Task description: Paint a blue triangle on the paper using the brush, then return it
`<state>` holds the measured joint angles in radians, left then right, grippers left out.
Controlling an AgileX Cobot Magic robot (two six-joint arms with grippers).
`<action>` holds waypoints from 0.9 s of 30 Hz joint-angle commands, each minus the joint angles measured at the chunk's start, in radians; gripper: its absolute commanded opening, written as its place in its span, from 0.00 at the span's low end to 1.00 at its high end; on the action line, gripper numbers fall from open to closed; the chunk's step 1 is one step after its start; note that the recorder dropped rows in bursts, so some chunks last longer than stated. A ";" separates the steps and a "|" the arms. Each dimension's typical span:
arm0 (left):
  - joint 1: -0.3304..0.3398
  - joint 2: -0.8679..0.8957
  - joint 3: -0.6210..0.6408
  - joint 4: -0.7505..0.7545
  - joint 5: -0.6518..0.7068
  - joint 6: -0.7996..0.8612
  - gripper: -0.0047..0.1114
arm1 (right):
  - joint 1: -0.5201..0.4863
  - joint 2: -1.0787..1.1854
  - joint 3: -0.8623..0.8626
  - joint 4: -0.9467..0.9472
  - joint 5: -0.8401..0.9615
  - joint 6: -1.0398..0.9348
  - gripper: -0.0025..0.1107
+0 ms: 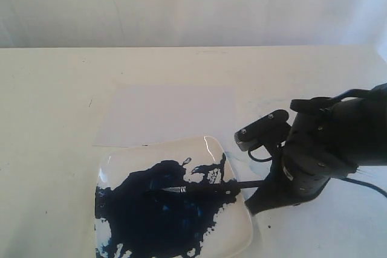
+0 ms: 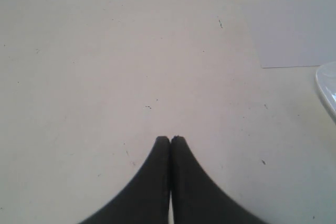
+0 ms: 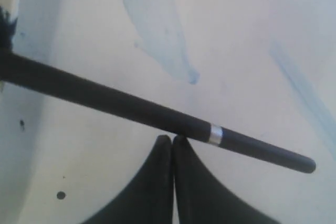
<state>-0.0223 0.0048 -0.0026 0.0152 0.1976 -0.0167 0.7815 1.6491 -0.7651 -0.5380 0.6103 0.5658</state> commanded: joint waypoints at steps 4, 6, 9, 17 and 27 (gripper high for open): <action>-0.003 -0.005 0.003 -0.006 -0.003 -0.005 0.04 | -0.017 -0.013 -0.041 0.037 0.025 0.026 0.02; -0.003 -0.005 0.003 -0.006 -0.003 -0.005 0.04 | -0.017 -0.040 -0.042 0.044 0.046 0.026 0.02; -0.003 -0.005 0.003 -0.006 -0.003 -0.005 0.04 | -0.017 -0.106 -0.042 0.049 0.089 0.047 0.02; -0.003 -0.005 0.003 -0.006 -0.003 -0.005 0.04 | -0.017 -0.302 -0.027 0.137 0.105 0.194 0.02; -0.003 -0.005 0.003 -0.006 -0.003 -0.005 0.04 | 0.041 -0.517 0.229 0.107 -0.191 0.951 0.02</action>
<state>-0.0223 0.0048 -0.0026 0.0152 0.1976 -0.0167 0.7962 1.1647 -0.6121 -0.3790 0.4463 1.3002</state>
